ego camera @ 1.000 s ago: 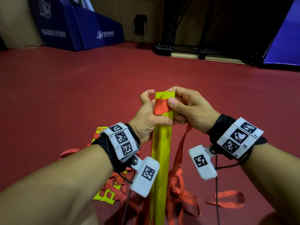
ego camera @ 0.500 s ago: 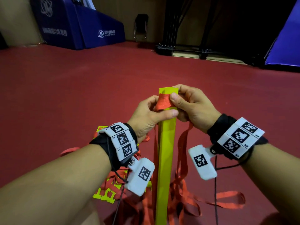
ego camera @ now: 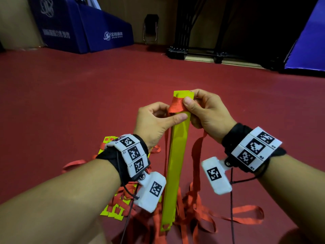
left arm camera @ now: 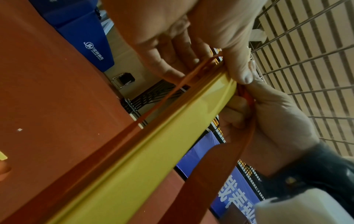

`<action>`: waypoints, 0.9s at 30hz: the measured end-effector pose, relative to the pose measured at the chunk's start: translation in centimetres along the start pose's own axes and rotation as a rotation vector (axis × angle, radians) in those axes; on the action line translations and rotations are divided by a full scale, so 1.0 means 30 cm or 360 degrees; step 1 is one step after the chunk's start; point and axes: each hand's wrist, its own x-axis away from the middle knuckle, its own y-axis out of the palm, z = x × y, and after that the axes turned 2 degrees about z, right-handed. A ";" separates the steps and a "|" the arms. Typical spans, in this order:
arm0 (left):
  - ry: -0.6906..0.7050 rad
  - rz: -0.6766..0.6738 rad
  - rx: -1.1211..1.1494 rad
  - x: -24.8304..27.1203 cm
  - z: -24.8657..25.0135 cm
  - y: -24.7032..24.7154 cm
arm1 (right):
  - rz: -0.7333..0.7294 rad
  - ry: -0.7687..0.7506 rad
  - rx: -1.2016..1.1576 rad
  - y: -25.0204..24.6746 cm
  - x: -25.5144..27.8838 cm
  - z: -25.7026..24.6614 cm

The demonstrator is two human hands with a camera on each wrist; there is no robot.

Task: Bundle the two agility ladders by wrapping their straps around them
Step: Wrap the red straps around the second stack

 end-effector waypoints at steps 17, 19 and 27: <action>0.0355 0.0302 -0.0340 -0.027 -0.019 -0.005 | 0.0105 0.0050 -0.0060 -0.008 -0.004 -0.002; 0.0355 0.0306 -0.0374 -0.030 -0.031 -0.005 | 0.0103 0.0051 -0.0066 -0.006 -0.003 -0.003; 0.0061 -0.0016 -0.0092 -0.023 -0.033 -0.004 | 0.0142 0.0050 -0.0047 -0.009 0.001 0.003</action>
